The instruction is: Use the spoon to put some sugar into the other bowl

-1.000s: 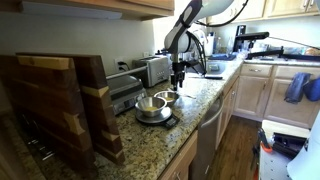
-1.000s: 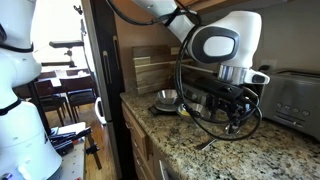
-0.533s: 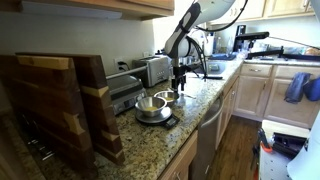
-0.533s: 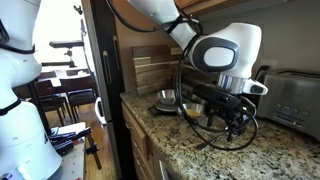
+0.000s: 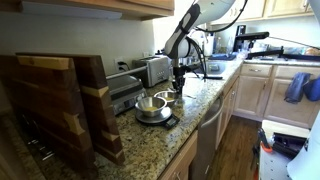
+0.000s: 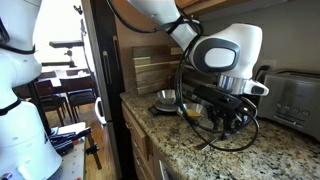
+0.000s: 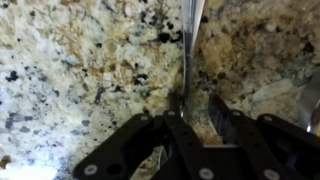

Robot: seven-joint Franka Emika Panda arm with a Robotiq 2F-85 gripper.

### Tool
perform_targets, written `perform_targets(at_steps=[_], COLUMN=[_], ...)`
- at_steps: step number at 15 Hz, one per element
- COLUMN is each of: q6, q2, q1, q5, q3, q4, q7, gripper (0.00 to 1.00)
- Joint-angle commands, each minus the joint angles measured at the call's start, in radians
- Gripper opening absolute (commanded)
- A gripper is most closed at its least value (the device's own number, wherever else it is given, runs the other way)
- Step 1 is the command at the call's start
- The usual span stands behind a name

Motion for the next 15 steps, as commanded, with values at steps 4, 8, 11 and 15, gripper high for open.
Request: perform_targets(at_steps=[4, 8, 11, 15], q6=[0.022, 0.014, -0.018, -0.022], q2=[-0.003, -0.011, -0.047, -0.120], q1=[-0.012, -0.014, -0.024, -0.017], q5=[0.012, 0.016, 0.031, 0.031], q3=[0.009, 0.012, 0.023, 0.022], q4=[-0.012, -0.015, -0.031, -0.070], q7=[0.004, -0.002, -0.027, -0.042], gripper=[0.02, 0.04, 0.04, 0.04])
